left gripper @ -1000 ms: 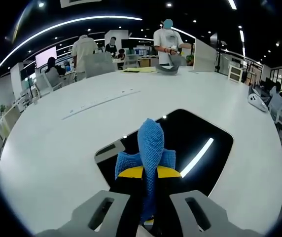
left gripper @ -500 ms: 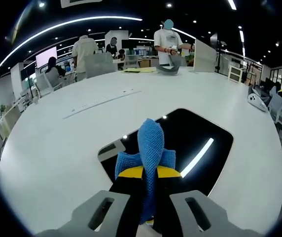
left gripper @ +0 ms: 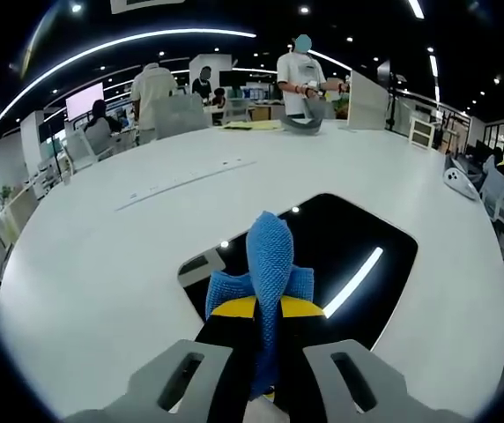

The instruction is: Wipe the mirror surface with the cleaning cloth until all visible marks leave the cleaned area.

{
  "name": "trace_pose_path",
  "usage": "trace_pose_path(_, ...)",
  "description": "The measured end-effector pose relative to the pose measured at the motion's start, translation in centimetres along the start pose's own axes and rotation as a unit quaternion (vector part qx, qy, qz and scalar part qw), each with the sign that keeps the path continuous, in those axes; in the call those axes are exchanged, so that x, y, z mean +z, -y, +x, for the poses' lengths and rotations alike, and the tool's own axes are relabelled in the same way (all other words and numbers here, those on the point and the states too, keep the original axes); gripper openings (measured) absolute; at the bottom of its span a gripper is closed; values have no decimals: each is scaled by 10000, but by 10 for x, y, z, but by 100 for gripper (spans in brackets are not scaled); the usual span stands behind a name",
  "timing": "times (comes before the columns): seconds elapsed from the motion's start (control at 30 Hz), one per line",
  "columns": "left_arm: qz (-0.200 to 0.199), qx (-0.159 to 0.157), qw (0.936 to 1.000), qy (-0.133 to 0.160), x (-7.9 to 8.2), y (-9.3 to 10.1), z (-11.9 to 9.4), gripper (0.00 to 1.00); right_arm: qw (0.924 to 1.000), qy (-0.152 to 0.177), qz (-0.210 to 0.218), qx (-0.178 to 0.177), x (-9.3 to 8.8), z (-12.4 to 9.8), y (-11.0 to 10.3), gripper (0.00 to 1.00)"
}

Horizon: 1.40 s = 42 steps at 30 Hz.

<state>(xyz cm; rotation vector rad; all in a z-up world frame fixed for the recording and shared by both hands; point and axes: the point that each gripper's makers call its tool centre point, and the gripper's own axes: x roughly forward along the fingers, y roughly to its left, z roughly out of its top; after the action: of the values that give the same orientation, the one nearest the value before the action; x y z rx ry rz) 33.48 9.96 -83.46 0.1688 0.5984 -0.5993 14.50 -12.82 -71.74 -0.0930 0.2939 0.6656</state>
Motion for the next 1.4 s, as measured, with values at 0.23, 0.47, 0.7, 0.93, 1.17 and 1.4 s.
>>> trace_pose_path(0.23, 17, -6, 10000, 7, 0, 0, 0, 5, 10000, -26, -14, 4, -1, 0, 0, 92)
trace_pose_path(0.47, 44, -13, 10000, 10, 0, 0, 0, 5, 10000, -30, -31, -7, -1, 0, 1, 92)
trace_pose_path(0.7, 109, 26, 9999, -53, -2, -4, -4, 5, 9999, -97, -109, 32, -3, 2, -2, 92)
trace_pose_path(0.93, 54, 25, 9999, -98, -6, -8, -9, 5, 9998, -144, -99, 25, -6, 3, -2, 92)
trace_pose_path(1.17, 17, 13, 10000, -86, -7, -9, -13, 5, 9997, -221, -96, 11, -9, 4, -2, 92)
trace_pose_path(1.4, 4, -10, 10000, -46, -7, -9, -13, 5, 9997, -227, -126, -43, -10, 3, 0, 92)
